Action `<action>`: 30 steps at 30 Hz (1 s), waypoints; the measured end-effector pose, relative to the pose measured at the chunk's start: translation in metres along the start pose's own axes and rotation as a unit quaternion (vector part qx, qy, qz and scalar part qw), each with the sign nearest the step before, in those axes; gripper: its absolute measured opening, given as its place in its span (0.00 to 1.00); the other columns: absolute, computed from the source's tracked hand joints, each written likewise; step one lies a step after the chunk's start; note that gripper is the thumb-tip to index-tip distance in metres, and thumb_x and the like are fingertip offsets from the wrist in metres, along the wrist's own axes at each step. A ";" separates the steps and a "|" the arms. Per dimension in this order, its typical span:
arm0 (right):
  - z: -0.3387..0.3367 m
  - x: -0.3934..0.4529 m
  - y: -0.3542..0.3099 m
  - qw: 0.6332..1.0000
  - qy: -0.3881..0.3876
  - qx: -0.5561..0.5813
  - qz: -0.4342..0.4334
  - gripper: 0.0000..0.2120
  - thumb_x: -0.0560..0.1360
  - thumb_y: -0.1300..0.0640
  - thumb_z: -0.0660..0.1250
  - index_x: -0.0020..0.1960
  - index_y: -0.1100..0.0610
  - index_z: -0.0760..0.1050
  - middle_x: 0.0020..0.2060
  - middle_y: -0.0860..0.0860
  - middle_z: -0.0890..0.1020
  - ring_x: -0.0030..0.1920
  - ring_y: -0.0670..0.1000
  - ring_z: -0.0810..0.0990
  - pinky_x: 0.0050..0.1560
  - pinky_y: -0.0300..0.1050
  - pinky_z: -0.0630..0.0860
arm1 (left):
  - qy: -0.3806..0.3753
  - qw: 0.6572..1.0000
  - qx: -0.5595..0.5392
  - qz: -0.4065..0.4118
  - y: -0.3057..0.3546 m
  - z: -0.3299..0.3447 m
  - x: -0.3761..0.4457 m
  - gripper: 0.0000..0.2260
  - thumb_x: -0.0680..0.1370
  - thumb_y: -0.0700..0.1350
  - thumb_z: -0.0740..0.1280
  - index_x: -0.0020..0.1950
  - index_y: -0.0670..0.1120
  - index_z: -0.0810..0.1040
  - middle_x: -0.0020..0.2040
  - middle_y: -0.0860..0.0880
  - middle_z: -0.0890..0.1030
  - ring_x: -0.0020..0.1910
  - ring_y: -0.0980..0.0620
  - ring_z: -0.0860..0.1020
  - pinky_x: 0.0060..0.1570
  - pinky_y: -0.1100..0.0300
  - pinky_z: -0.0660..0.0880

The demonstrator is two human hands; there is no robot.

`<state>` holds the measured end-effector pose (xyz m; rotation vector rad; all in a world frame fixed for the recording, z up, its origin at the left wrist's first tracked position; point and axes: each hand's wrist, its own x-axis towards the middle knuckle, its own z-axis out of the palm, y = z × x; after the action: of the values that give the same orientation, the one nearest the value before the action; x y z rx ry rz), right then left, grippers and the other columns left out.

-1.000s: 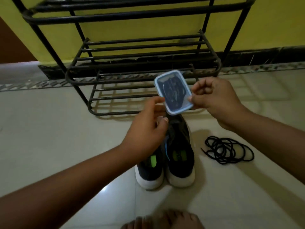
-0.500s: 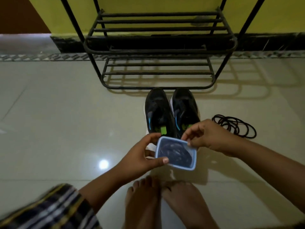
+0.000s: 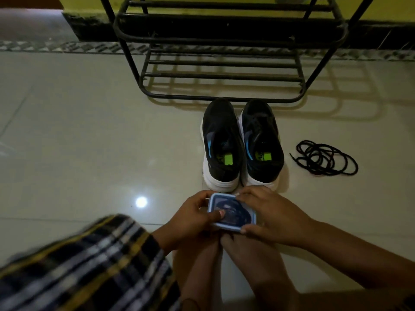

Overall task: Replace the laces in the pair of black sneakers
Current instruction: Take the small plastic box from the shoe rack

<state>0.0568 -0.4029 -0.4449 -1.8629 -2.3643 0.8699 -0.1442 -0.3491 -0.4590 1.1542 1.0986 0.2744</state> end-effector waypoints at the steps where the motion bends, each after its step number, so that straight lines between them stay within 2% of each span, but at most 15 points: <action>1: 0.002 0.000 -0.001 1.000 -0.013 -0.015 0.003 0.38 0.70 0.38 0.68 0.74 0.51 0.60 0.69 0.49 0.65 0.68 0.49 0.63 0.66 0.43 0.66 | 0.002 1.000 -0.019 -0.010 0.001 0.001 0.000 0.11 0.75 0.40 0.70 0.56 0.49 0.76 0.50 0.51 0.81 0.42 0.57 0.82 0.43 0.55 0.82; 4: 0.005 0.002 -0.004 0.997 -0.050 -0.059 0.020 0.37 0.73 0.42 0.65 0.76 0.51 0.53 0.72 0.50 0.60 0.71 0.50 0.61 0.68 0.43 0.64 | -0.023 0.998 -0.048 -0.030 0.003 -0.001 0.002 0.15 0.74 0.41 0.70 0.60 0.47 0.75 0.55 0.49 0.80 0.46 0.54 0.82 0.41 0.61 0.80; 6: 0.006 0.003 -0.001 0.996 -0.051 -0.059 0.034 0.33 0.76 0.45 0.63 0.76 0.52 0.55 0.73 0.50 0.61 0.71 0.50 0.61 0.69 0.43 0.64 | -0.066 0.998 0.000 -0.011 0.002 -0.002 0.005 0.21 0.72 0.42 0.73 0.63 0.49 0.73 0.58 0.51 0.78 0.52 0.55 0.80 0.44 0.66 0.78; 8: 0.007 0.003 0.002 0.997 -0.043 -0.047 0.047 0.28 0.77 0.47 0.62 0.74 0.52 0.58 0.72 0.49 0.65 0.69 0.49 0.65 0.67 0.43 0.66 | -0.092 0.993 0.068 0.019 0.001 -0.001 0.008 0.26 0.69 0.42 0.76 0.63 0.52 0.70 0.58 0.55 0.78 0.55 0.56 0.79 0.49 0.66 0.77; 10: 0.007 0.001 0.001 0.996 -0.045 -0.051 0.052 0.25 0.78 0.47 0.60 0.73 0.52 0.61 0.70 0.49 0.68 0.67 0.50 0.68 0.65 0.44 0.68 | -0.080 0.987 0.131 0.046 -0.001 0.003 0.012 0.27 0.68 0.44 0.77 0.62 0.54 0.69 0.55 0.59 0.77 0.53 0.60 0.78 0.51 0.69 0.75; 13: 0.010 -0.001 -0.007 0.996 -0.049 -0.069 0.041 0.23 0.79 0.47 0.57 0.71 0.53 0.62 0.67 0.51 0.71 0.64 0.51 0.71 0.62 0.45 0.70 | -0.045 0.984 0.158 0.071 -0.003 0.005 0.016 0.24 0.68 0.46 0.76 0.59 0.55 0.69 0.52 0.61 0.77 0.49 0.67 0.76 0.47 0.75 0.73; 18: 0.012 0.001 -0.010 0.994 -0.056 -0.087 0.020 0.22 0.80 0.50 0.56 0.72 0.55 0.60 0.68 0.53 0.70 0.64 0.53 0.71 0.63 0.48 0.70 | -0.047 0.987 0.133 0.074 -0.016 0.000 0.019 0.24 0.68 0.46 0.76 0.62 0.54 0.72 0.57 0.56 0.80 0.55 0.59 0.79 0.56 0.64 0.76; 23: 0.007 0.007 -0.006 0.995 -0.054 -0.080 0.003 0.18 0.79 0.50 0.59 0.67 0.53 0.68 0.63 0.52 0.76 0.60 0.53 0.75 0.57 0.47 0.72 | -0.029 0.989 0.120 0.087 -0.023 0.000 0.017 0.23 0.70 0.44 0.75 0.62 0.55 0.72 0.56 0.58 0.79 0.53 0.64 0.78 0.51 0.71 0.74; 30: 0.000 0.005 -0.004 0.999 -0.028 -0.041 -0.002 0.20 0.78 0.53 0.61 0.70 0.48 0.69 0.62 0.51 0.78 0.59 0.52 0.76 0.57 0.44 0.72 | -0.023 0.987 0.124 0.100 -0.033 -0.003 0.017 0.27 0.70 0.41 0.75 0.66 0.51 0.71 0.58 0.57 0.79 0.56 0.64 0.77 0.53 0.72 0.72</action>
<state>0.0516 -0.3993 -0.4443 -1.8857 -2.4725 0.8489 -0.1497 -0.3502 -0.4958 1.4894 0.9964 0.2702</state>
